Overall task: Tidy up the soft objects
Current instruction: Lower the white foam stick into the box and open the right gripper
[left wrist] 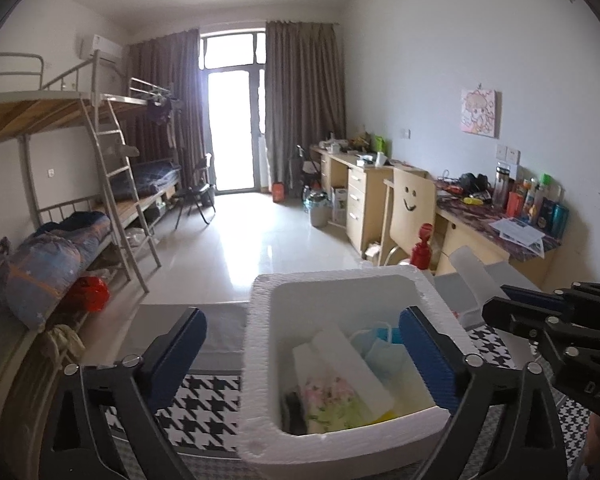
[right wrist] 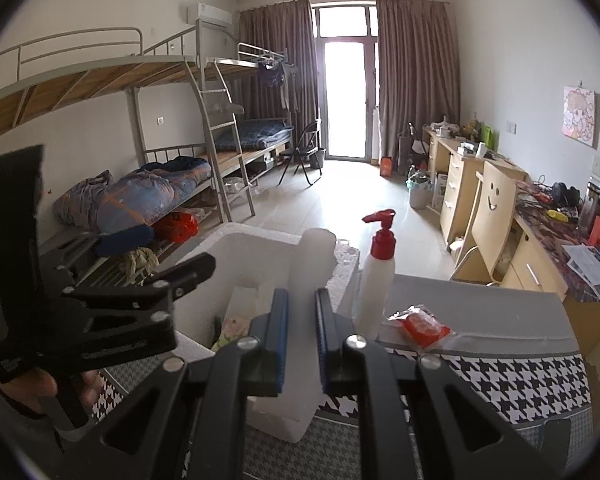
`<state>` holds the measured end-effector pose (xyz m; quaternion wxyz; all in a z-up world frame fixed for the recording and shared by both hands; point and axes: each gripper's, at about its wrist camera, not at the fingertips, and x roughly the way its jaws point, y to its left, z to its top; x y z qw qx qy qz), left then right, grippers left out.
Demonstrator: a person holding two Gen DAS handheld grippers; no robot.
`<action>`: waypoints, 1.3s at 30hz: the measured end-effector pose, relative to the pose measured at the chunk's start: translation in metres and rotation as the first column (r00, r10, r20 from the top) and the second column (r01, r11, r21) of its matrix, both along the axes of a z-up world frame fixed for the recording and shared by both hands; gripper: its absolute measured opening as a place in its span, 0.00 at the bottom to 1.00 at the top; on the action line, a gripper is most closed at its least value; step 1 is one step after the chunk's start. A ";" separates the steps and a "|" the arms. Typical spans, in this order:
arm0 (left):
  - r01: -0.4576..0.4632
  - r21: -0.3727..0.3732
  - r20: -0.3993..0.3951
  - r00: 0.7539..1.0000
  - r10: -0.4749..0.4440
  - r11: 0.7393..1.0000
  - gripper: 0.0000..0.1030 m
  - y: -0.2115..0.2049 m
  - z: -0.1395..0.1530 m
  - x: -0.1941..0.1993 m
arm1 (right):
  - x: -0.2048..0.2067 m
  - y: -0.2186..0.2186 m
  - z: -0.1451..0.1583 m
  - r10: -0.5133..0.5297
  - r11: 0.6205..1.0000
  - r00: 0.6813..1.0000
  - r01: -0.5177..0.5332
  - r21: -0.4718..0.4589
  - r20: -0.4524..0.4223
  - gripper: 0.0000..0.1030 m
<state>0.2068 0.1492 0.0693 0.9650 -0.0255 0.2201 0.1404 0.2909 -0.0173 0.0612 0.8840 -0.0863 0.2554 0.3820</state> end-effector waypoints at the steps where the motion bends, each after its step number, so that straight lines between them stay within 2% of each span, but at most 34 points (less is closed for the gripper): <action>1: -0.005 0.001 0.004 1.000 0.005 1.000 0.99 0.001 0.001 -0.002 | 0.001 0.002 -0.001 0.001 1.000 1.000 -0.001 -0.003 -0.001 0.16; 13: -0.052 0.004 0.036 0.998 0.052 0.999 0.99 0.014 0.004 -0.022 | 0.007 0.021 -0.004 0.026 0.999 0.999 -0.027 -0.022 -0.030 0.16; 21: -0.078 0.008 0.032 0.996 0.078 0.997 0.99 0.020 0.000 -0.031 | 0.011 0.035 -0.007 0.034 0.999 0.999 -0.035 -0.030 -0.040 0.17; 30: -0.100 -0.020 0.023 0.995 0.100 0.995 0.99 0.033 -0.008 -0.038 | 0.022 0.046 -0.016 0.029 0.998 0.997 -0.033 -0.047 -0.071 0.19; 32: -0.103 -0.024 0.021 0.994 0.103 0.994 0.99 0.036 -0.010 -0.039 | 0.022 0.049 -0.019 0.040 0.997 0.996 -0.044 -0.056 -0.075 0.23; 35: -0.103 -0.027 0.017 0.994 0.104 0.994 0.99 0.037 -0.011 -0.040 | 0.024 0.052 -0.023 0.030 0.997 0.996 -0.037 -0.074 -0.087 0.36; 37: -0.103 -0.025 0.015 0.995 0.103 0.994 0.99 0.037 -0.012 -0.039 | 0.023 0.051 -0.024 0.025 0.997 0.996 -0.031 -0.076 -0.082 0.50; 39: -0.101 -0.025 0.015 0.995 0.102 0.995 0.99 0.036 -0.012 -0.039 | 0.021 0.049 -0.023 0.028 0.997 0.997 -0.033 -0.066 -0.079 0.56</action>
